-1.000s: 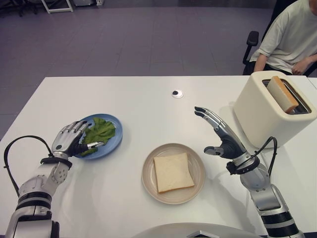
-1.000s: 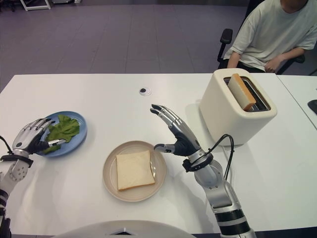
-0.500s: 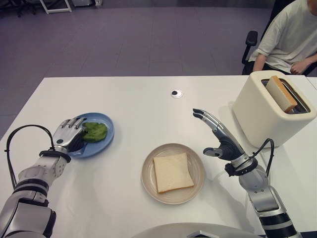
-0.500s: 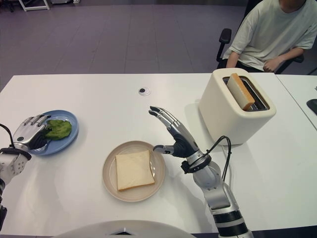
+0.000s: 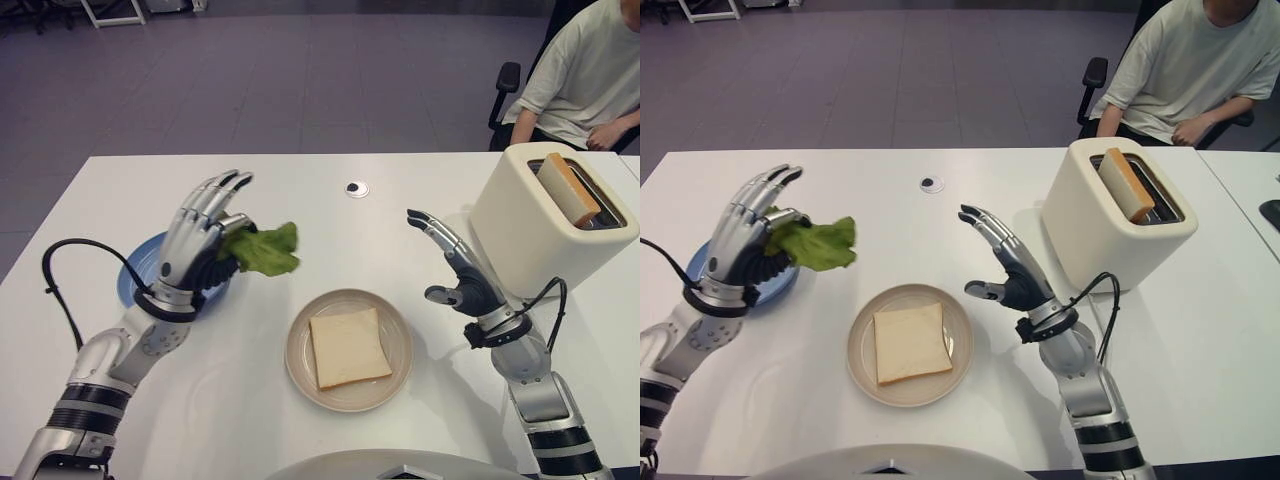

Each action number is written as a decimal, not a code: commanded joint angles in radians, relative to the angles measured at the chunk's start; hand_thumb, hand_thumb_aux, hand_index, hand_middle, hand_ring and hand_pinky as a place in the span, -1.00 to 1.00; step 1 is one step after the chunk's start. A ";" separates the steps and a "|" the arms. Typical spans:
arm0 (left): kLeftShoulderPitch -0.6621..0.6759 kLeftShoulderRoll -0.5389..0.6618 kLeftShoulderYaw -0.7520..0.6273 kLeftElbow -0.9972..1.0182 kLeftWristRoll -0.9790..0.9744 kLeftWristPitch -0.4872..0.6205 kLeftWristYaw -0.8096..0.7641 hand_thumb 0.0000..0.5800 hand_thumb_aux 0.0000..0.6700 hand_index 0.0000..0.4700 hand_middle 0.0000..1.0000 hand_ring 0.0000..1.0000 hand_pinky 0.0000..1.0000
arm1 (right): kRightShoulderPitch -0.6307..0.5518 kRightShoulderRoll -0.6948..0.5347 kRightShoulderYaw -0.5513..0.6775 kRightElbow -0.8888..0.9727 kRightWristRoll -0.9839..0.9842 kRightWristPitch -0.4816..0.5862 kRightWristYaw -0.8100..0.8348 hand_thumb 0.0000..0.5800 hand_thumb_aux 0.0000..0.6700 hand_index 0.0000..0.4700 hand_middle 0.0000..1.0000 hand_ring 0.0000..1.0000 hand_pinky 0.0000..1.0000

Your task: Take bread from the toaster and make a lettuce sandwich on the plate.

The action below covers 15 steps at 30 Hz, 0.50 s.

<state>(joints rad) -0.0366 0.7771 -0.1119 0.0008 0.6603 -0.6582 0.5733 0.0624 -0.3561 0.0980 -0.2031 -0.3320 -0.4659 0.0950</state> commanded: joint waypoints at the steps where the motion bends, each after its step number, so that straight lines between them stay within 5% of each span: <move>1: 0.035 -0.114 -0.112 -0.098 0.030 -0.059 -0.086 1.00 1.00 1.00 -1.00 -1.00 -1.00 | -0.024 -0.036 -0.102 -0.021 0.061 0.011 0.000 -1.00 -1.00 -1.00 -1.00 -1.00 -1.00; 9: -0.038 -0.299 -0.299 0.136 0.230 -0.135 -0.057 1.00 1.00 1.00 -1.00 -1.00 -1.00 | -0.039 -0.097 -0.255 -0.041 0.110 0.018 0.005 -1.00 -1.00 -1.00 -1.00 -1.00 -1.00; 15: -0.066 -0.241 -0.311 0.262 0.369 -0.118 0.049 1.00 1.00 1.00 -1.00 -1.00 -1.00 | -0.033 -0.108 -0.286 -0.033 0.106 0.015 0.011 -1.00 -1.00 -1.00 -1.00 -1.00 -1.00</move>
<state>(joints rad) -0.0968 0.4975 -0.4238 0.2460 0.9914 -0.7842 0.6091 0.0306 -0.4533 -0.1740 -0.2363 -0.2351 -0.4577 0.0965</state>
